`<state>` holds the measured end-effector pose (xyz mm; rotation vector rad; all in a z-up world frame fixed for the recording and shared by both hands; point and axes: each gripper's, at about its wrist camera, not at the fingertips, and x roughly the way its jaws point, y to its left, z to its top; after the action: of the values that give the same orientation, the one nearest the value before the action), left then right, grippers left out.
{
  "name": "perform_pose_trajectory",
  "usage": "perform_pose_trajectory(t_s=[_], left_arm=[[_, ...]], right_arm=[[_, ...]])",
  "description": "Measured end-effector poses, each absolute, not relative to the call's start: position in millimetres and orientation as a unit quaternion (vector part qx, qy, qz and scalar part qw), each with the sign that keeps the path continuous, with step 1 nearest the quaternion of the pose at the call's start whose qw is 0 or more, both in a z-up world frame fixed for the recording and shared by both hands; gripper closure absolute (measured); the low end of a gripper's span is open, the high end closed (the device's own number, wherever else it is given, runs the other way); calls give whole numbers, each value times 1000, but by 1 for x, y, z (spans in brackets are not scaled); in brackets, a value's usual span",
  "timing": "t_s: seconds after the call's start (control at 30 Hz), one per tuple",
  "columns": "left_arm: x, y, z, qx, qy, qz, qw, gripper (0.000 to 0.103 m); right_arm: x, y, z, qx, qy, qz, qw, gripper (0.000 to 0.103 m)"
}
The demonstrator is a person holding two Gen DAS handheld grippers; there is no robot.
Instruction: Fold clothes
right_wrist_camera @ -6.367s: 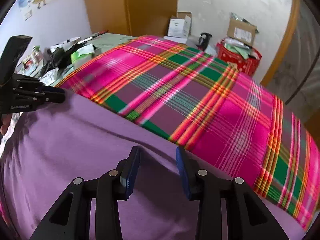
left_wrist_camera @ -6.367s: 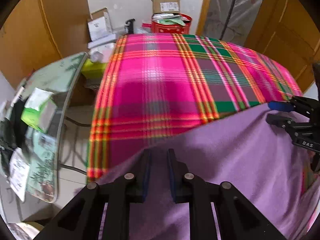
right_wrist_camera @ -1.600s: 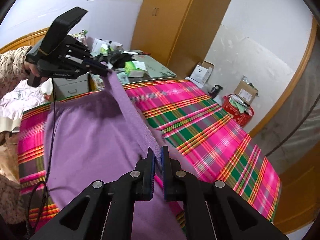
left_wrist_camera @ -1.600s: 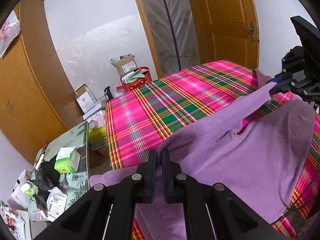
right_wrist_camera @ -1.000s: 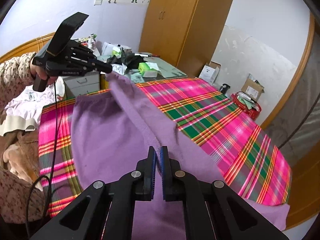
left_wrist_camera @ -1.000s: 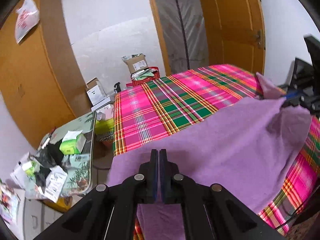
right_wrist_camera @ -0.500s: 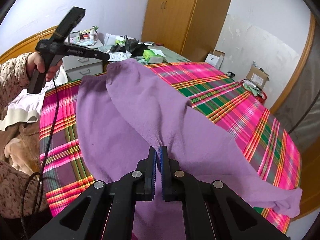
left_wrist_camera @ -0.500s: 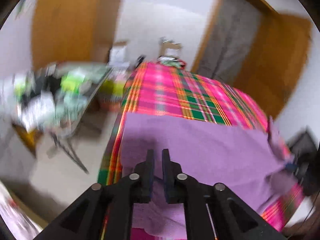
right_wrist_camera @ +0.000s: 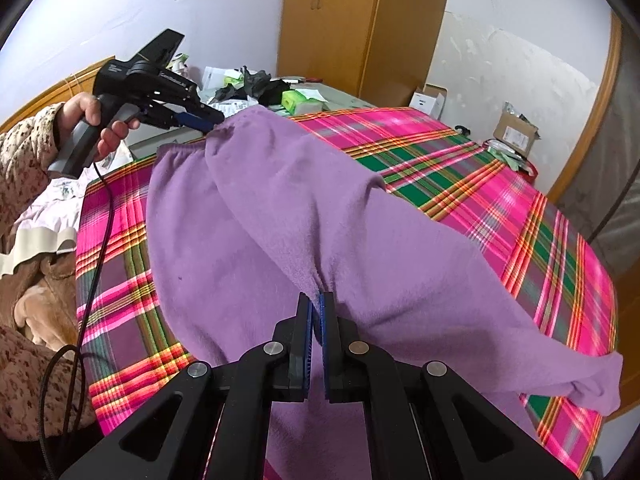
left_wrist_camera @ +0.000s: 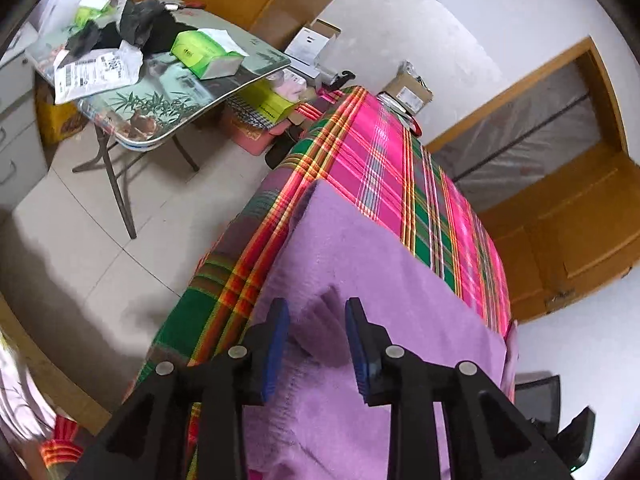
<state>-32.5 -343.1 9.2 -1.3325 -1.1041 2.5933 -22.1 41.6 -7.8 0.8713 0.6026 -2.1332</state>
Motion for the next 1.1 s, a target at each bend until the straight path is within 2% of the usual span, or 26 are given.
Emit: perform_pose_trajectory(t_s=[0.2,0.33,0.53,0.8,1.0,1.1], left_arm=[[-30,-360,0,-432,-429,793,-18,73],[-21,-362,-3,-444,-425,788,-40,70],[-15,-370,-12,-437,-462,770,-44,63],[-36,-365,-9,-446,-458,767,-49,62],[-34,-361,-3,-426,-472,770,-43,62],[-34,-361,-9,-429,-486,760,-42,62]], right_arm=[[-24,42,-14,344,235,-833,364,99],[-27,42,-16,344,230,-834,365,99],[-31,43,-21,347,227,-834,364,99],[-32,42,-26,345,230,-837,358,99],[-36,41,-29,350,232,-837,350,91],[-35,40,-31,345,244,-838,347,82]])
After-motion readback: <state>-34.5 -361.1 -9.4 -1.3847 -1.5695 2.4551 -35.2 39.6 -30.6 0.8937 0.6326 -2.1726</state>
